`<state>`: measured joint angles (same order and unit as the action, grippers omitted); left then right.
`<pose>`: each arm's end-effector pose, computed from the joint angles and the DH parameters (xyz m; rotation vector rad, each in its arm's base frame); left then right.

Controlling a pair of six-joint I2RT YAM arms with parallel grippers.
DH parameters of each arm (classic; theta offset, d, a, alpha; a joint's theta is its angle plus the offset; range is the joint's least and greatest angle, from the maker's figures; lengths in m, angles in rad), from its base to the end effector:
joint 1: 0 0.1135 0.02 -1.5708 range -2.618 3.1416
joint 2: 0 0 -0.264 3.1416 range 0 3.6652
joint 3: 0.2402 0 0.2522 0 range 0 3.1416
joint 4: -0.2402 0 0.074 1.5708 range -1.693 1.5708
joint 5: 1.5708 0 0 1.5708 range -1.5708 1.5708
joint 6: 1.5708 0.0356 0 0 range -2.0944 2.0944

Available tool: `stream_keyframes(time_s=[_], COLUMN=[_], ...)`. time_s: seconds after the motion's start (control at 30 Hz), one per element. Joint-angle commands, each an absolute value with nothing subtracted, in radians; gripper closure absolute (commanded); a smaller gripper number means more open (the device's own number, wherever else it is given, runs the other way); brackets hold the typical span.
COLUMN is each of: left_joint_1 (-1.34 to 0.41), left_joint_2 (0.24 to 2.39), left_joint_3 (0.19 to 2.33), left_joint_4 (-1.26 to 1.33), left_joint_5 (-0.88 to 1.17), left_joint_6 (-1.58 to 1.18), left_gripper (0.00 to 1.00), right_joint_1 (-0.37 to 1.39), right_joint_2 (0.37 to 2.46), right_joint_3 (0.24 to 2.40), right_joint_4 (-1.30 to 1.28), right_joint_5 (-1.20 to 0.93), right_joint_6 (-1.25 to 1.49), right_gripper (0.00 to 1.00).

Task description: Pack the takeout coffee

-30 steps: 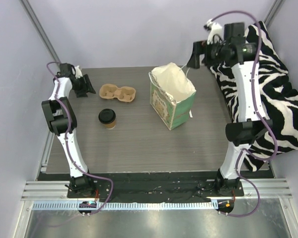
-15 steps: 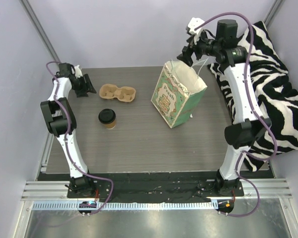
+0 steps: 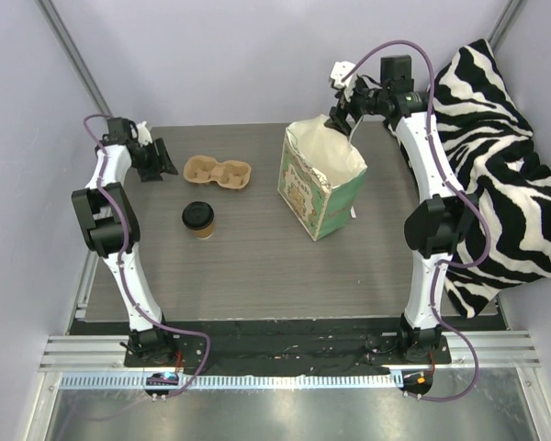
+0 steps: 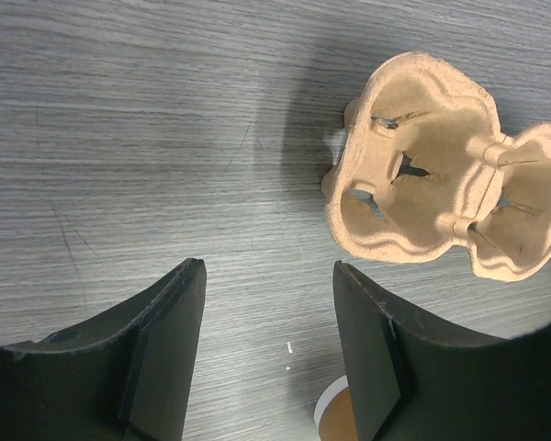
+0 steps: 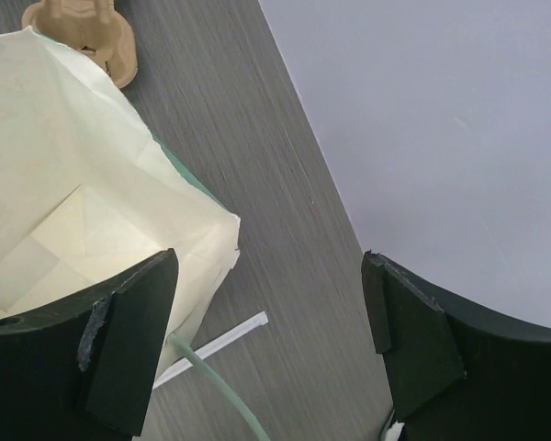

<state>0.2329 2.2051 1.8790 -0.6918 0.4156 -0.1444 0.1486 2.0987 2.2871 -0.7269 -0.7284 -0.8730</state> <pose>0.4739 0.0976 0.2138 -0.3257 2.5131 -0.5011 0.4600 0.0928 0.3948 -1.3084 1.4803 0.3001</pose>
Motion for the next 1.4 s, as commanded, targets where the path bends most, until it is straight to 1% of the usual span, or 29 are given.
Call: stream_keyframes(time_s=[0.0, 0.2, 0.3, 0.47, 0.6, 0.67, 0.7, 0.77, 0.8, 0.9, 1.07, 1.17, 1.37], left_joint_1=[0.233, 0.233, 0.235, 0.233, 0.233, 0.233, 0.233, 0.233, 0.233, 0.232, 0.213, 0.206, 0.184], left_joint_2=[2.148, 2.140, 2.131, 2.126, 2.129, 2.134, 2.135, 2.141, 2.144, 2.169, 2.230, 2.276, 2.350], left_joint_3=[1.881, 1.864, 1.852, 1.848, 1.859, 1.864, 1.868, 1.878, 1.882, 1.923, 2.014, 2.052, 2.095], left_joint_4=[-0.672, -0.675, -0.675, -0.678, -0.681, -0.686, -0.686, -0.686, -0.684, -0.678, -0.664, -0.641, -0.624], left_joint_5=[0.431, 0.430, 0.430, 0.437, 0.449, 0.454, 0.456, 0.453, 0.451, 0.448, 0.439, 0.451, 0.540], left_joint_6=[-0.121, -0.118, -0.115, -0.112, -0.110, -0.109, -0.107, -0.103, -0.101, -0.107, -0.098, -0.087, -0.097], left_gripper=[0.38, 0.38, 0.38, 0.38, 0.38, 0.39, 0.39, 0.39, 0.38, 0.37, 0.33, 0.33, 0.35], right_joint_1=[0.158, 0.181, 0.186, 0.187, 0.186, 0.184, 0.184, 0.184, 0.186, 0.198, 0.232, 0.258, 0.308], right_joint_2=[2.082, 2.108, 2.134, 2.177, 2.206, 2.212, 2.209, 2.192, 2.183, 2.138, 2.085, 2.065, 2.029], right_joint_3=[2.313, 2.319, 2.338, 2.358, 2.387, 2.402, 2.407, 2.408, 2.407, 2.388, 2.402, 2.404, 2.395], right_joint_4=[-0.699, -0.709, -0.712, -0.738, -0.779, -0.808, -0.819, -0.853, -0.859, -0.881, -0.897, -0.956, -1.029], right_joint_5=[-0.814, -0.819, -0.815, -0.785, -0.765, -0.769, -0.772, -0.799, -0.808, -0.810, -0.750, -0.661, -0.480], right_joint_6=[-0.980, -1.127, -1.181, -1.307, -1.347, -1.359, -1.368, -1.371, -1.368, -1.338, -1.174, -1.117, -0.990], right_gripper=[0.12, 0.13, 0.16, 0.25, 0.32, 0.42, 0.52, 0.64, 0.77, 0.99, 0.99, 0.99, 0.99])
